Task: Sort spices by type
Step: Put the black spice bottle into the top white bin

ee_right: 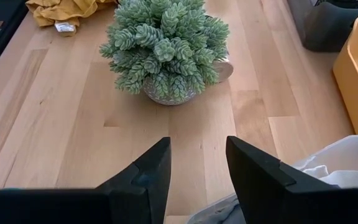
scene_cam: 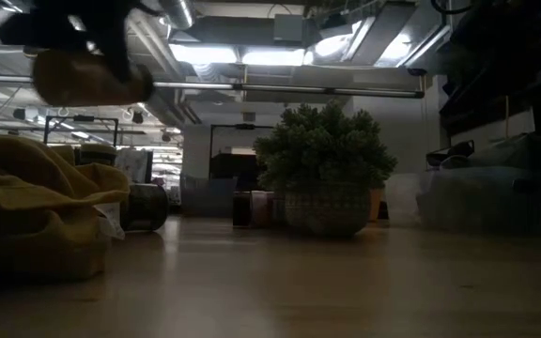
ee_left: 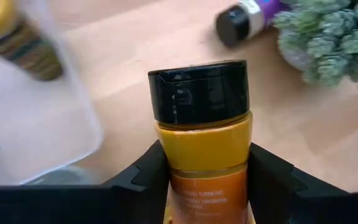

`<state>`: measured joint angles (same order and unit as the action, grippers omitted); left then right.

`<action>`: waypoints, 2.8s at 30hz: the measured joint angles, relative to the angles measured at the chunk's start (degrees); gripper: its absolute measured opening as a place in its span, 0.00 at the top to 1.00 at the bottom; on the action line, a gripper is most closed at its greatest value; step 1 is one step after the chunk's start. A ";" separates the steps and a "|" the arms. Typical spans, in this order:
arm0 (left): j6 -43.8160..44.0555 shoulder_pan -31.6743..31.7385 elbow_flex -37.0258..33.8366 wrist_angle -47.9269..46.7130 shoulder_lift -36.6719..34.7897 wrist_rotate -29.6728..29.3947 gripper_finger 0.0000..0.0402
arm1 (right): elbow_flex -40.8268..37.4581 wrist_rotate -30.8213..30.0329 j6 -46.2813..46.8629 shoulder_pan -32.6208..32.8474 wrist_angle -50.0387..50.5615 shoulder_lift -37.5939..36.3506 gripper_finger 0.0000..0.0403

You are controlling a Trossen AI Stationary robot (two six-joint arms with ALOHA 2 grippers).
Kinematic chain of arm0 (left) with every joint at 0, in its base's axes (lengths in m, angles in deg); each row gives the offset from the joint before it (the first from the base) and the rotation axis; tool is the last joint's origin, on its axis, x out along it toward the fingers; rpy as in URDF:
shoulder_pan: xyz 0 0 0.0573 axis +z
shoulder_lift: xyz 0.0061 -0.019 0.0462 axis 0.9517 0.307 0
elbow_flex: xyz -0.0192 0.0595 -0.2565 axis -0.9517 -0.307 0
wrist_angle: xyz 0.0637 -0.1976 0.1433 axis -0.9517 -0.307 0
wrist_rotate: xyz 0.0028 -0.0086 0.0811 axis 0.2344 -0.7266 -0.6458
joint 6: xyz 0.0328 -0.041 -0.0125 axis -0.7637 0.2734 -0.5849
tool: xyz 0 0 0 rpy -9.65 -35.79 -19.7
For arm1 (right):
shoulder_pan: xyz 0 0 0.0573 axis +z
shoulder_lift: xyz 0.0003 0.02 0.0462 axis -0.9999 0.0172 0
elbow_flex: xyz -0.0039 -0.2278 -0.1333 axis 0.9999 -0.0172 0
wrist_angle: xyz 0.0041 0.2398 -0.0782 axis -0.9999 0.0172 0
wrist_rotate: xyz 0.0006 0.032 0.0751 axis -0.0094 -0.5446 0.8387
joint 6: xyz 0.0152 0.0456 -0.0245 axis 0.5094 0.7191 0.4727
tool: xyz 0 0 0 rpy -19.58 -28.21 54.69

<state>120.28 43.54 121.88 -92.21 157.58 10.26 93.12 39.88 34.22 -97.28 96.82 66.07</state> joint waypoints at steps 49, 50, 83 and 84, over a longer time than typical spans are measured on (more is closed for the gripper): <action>30.23 -25.83 -24.76 -7.56 0.33 -19.05 0.57 | -0.02 -4.72 6.45 0.01 -2.38 0.01 0.62; 30.13 -25.83 -24.76 -7.52 0.33 -19.04 0.56 | -0.02 -4.72 6.45 0.00 -2.38 0.01 0.62; 22.90 -25.83 -24.79 1.22 0.31 -16.72 0.35 | -0.02 -4.76 5.75 0.00 -2.34 0.00 0.62; 23.29 -25.82 -24.79 1.21 0.31 -16.73 0.35 | -0.02 -4.76 5.73 0.00 -2.34 0.02 0.62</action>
<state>143.57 17.71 97.10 -90.99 157.89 -6.48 93.10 35.12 39.94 -97.28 94.48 66.09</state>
